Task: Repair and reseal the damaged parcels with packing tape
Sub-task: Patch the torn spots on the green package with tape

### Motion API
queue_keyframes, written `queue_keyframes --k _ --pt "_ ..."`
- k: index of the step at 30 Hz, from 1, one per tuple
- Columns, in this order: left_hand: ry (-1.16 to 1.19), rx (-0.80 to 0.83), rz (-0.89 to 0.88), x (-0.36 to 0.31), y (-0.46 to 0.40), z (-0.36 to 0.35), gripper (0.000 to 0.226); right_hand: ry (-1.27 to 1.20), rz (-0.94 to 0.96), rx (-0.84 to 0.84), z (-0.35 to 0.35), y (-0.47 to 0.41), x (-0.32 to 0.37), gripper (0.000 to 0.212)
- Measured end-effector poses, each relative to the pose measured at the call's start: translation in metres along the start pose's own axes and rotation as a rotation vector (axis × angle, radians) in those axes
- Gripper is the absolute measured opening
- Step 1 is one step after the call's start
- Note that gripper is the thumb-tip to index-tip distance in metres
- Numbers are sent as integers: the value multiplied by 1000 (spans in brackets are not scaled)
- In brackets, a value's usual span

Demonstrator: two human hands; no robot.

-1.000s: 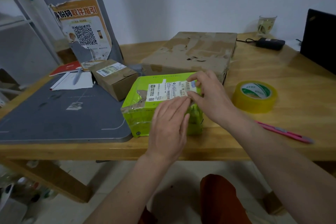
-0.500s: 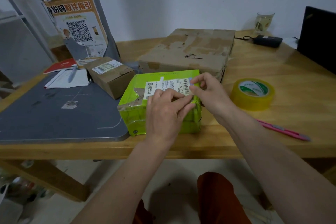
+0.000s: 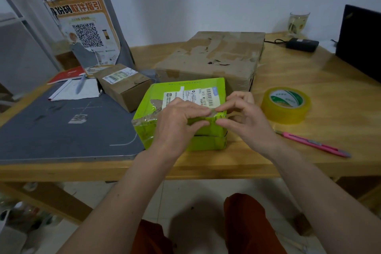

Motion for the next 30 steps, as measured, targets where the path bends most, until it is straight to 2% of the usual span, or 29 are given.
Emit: queue_keyframes --k 2,4,7,10,13,15,19,23,28,30 --pt "29 20 19 -1 0 5 33 18 2 73 6 1 2 30" --pt "37 50 44 0 1 9 34 134 20 74 8 -1 5 31" --pt "23 55 55 2 4 11 36 379 103 -50 -5 -6 9 29" --pt "1 13 10 4 6 8 31 374 145 -127 -15 -6 6 29" --pt "10 -12 -18 7 6 7 24 356 143 -27 -5 -4 5 40" --pt "26 -10 -18 7 6 7 23 426 126 14 -4 -4 8 39" --pt "43 -56 -13 3 7 3 21 652 163 -179 -20 -10 15 23" --pt "46 -146 -20 4 8 -4 18 558 167 -208 -19 -9 11 20" --pt "42 -151 -83 8 13 -1 16 449 107 45 3 -5 16 32" --pt "46 -145 -86 9 13 0 17 322 63 53 8 -8 14 30"
Point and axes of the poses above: each hand's wrist, its own y-axis away from the middle knuckle, its own z-axis out of the back of the hand, x = y × z, the point moved 1 cm from there along -y, towards the middle knuckle, and after that the axes turned 9 degrees about y, right-handed, at the moved point
